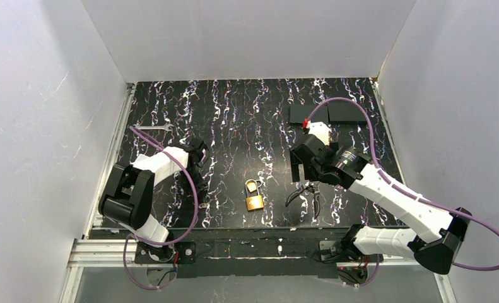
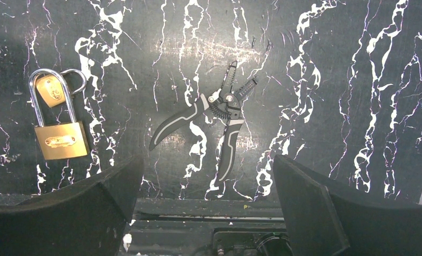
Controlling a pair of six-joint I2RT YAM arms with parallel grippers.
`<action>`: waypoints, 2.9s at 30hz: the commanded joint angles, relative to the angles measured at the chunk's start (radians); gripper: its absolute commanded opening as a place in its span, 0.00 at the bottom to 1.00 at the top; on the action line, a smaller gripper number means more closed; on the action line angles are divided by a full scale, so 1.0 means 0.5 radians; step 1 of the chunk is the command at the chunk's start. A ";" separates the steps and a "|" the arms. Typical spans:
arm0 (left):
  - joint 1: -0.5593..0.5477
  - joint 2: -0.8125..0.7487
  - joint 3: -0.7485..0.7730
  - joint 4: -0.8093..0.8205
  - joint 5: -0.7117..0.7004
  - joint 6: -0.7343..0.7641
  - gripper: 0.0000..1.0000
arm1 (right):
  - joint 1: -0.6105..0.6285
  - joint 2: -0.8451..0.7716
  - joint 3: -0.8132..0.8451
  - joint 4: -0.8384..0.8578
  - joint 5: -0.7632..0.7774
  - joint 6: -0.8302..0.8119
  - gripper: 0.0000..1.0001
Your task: Unlock with the key
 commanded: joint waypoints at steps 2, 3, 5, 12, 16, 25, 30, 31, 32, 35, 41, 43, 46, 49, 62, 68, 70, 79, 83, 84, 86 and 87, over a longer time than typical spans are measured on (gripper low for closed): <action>0.006 -0.026 -0.027 -0.013 -0.050 0.003 0.19 | -0.005 -0.046 0.001 0.010 0.049 0.005 1.00; 0.006 -0.036 -0.028 -0.018 -0.050 0.005 0.19 | -0.003 -0.049 0.001 0.011 0.049 0.006 1.00; 0.007 -0.065 -0.029 -0.037 -0.056 0.003 0.21 | -0.003 -0.057 -0.002 0.009 0.049 0.004 1.00; 0.007 -0.303 0.043 -0.197 -0.128 0.002 0.53 | -0.005 -0.068 -0.002 0.004 0.048 0.010 1.00; 0.007 -0.407 0.063 -0.272 -0.151 0.006 0.54 | -0.005 -0.070 -0.004 0.007 0.040 0.013 1.00; -0.015 -0.408 -0.151 -0.092 0.019 -0.036 0.53 | -0.004 -0.053 -0.003 0.019 -0.005 0.018 1.00; -0.014 -0.360 -0.205 0.044 0.177 -0.052 0.45 | -0.004 -0.058 -0.008 0.011 -0.018 0.024 1.00; -0.014 -0.339 -0.206 0.053 0.187 -0.057 0.44 | -0.004 -0.059 -0.011 0.008 -0.020 0.026 1.00; -0.016 -0.335 -0.203 0.062 0.189 -0.063 0.43 | -0.005 -0.061 -0.012 0.004 -0.021 0.027 1.00; -0.017 -0.344 -0.209 0.108 0.190 -0.080 0.43 | -0.005 -0.068 -0.013 -0.006 -0.020 0.033 1.00; -0.017 -0.271 -0.189 0.069 0.156 -0.075 0.40 | -0.004 -0.088 -0.023 -0.024 -0.008 0.032 1.00; -0.017 -0.278 -0.195 0.053 0.135 -0.070 0.40 | -0.005 -0.092 -0.023 -0.032 0.000 0.033 1.00; -0.019 -0.278 -0.203 0.044 0.105 -0.060 0.40 | -0.005 -0.101 -0.029 -0.036 0.006 0.031 1.00; -0.018 -0.257 -0.200 0.029 0.079 -0.046 0.40 | -0.004 -0.102 -0.032 -0.034 0.009 0.028 1.00; -0.019 -0.250 -0.172 -0.033 -0.090 -0.087 0.49 | -0.005 -0.093 -0.038 -0.033 0.010 0.014 1.00; -0.039 -0.205 -0.173 -0.005 -0.074 -0.077 0.45 | -0.005 -0.080 -0.044 -0.030 0.010 0.008 1.00; -0.040 -0.197 -0.178 0.010 -0.067 -0.081 0.41 | -0.004 -0.082 -0.047 -0.026 0.008 0.008 1.00; -0.100 -0.129 -0.113 0.089 -0.050 -0.040 0.00 | -0.003 -0.059 -0.037 -0.023 -0.001 0.002 1.00; -0.136 -0.228 -0.067 0.038 -0.107 0.041 0.00 | -0.006 -0.059 -0.029 -0.026 0.003 0.003 1.00; -0.141 -0.266 -0.059 0.017 -0.128 0.060 0.00 | -0.005 -0.062 -0.030 -0.026 0.003 0.006 1.00; -0.146 -0.350 -0.044 -0.023 -0.162 0.095 0.00 | -0.005 -0.060 -0.029 -0.025 0.003 0.006 1.00; -0.149 -0.395 -0.035 -0.043 -0.176 0.111 0.00 | -0.005 -0.059 -0.029 -0.022 0.001 0.008 1.00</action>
